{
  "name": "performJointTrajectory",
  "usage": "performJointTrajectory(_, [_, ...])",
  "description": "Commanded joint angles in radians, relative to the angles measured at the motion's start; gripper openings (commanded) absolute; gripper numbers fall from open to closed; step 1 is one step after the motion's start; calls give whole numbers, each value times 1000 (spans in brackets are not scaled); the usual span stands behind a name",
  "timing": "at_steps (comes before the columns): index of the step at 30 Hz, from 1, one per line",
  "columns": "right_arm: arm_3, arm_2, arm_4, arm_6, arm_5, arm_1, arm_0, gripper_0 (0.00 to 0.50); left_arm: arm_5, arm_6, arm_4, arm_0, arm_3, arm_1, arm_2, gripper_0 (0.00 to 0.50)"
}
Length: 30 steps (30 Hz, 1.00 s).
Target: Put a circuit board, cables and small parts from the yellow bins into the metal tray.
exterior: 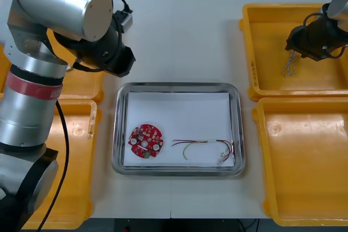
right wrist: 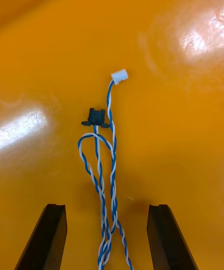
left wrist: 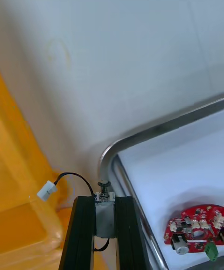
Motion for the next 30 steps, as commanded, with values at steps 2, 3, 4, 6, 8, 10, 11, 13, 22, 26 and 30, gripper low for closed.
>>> performJointTrajectory(2, [2, 36, -16, -35, -12, 5, -55, 500, 7, 90, 25, -23, -40, -46, -86, 0])
performJointTrajectory(3, [7, 34, -19, -32, -12, 3, -54, 500, 7, 101, 28, -17, -40, -51, -106, 0])
performJointTrajectory(4, [8, 33, -19, -29, -12, 5, -54, 500, 7, 104, 30, -12, -40, -54, -118, 0])
performJointTrajectory(6, [13, 34, -20, -26, -14, 5, -54, 500, 7, 110, 30, 0, -40, -58, -142, 0])
performJointTrajectory(8, [17, 36, -19, -20, -14, 5, -54, 500, 7, 116, 31, 20, -40, -62, -176, 0])
performJointTrajectory(10, [20, 37, -19, -17, -14, 5, -54, 500, 7, 121, 31, 35, -40, -63, -199, 0])
performJointTrajectory(11, [23, 39, -19, -14, -14, 5, -54, 500, 7, 124, 30, 48, -40, -63, -211, 0])
performJointTrajectory(13, [25, 39, -19, -11, -14, 5, -54, 500, 7, 127, 28, 66, -40, -62, -227, 0])
performJointTrajectory(22, [26, 45, -20, 7, -37, 8, -29, 500, -8, 142, 2, 112, -39, -60, -284, 0])
performJointTrajectory(26, [26, 46, -22, 18, -40, 8, -23, 500, -55, 144, -1, 135, -36, -51, -291, 0])
performJointTrajectory(30, [25, 48, -22, 27, -40, 8, -21, 500, -91, 144, -15, 144, -21, -37, -308, 0])
